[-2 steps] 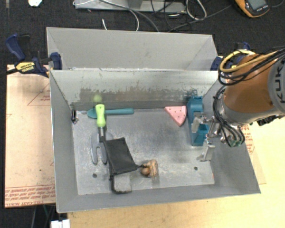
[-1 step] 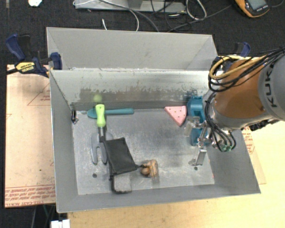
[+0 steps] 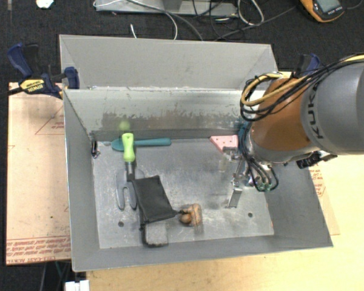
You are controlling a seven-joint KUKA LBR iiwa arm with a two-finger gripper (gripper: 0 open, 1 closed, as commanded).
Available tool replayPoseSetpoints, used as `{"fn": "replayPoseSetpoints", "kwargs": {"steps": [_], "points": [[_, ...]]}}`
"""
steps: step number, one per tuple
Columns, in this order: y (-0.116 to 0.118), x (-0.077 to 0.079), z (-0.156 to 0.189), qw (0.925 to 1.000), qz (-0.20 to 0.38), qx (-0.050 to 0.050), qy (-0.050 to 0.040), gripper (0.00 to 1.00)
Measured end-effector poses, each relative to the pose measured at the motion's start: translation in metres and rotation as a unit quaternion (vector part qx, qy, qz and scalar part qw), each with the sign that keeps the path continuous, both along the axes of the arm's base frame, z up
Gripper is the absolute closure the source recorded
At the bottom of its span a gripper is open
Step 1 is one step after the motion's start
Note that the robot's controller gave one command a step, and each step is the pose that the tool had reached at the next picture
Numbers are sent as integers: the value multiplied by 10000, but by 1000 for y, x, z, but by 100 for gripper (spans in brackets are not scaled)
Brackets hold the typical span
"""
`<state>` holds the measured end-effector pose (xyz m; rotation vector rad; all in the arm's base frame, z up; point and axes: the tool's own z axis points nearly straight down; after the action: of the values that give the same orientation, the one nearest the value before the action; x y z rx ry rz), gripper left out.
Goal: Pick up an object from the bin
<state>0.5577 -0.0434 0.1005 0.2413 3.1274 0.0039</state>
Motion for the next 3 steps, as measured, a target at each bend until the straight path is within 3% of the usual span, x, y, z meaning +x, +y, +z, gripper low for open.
{"fn": "replayPoseSetpoints", "kwargs": {"steps": [1,2,3], "points": [[34,-25,-27,9998,179,-15,-12,100],[34,-25,-27,9998,178,-20,-18,0],[33,-25,-27,9998,177,-20,-17,0]]}}
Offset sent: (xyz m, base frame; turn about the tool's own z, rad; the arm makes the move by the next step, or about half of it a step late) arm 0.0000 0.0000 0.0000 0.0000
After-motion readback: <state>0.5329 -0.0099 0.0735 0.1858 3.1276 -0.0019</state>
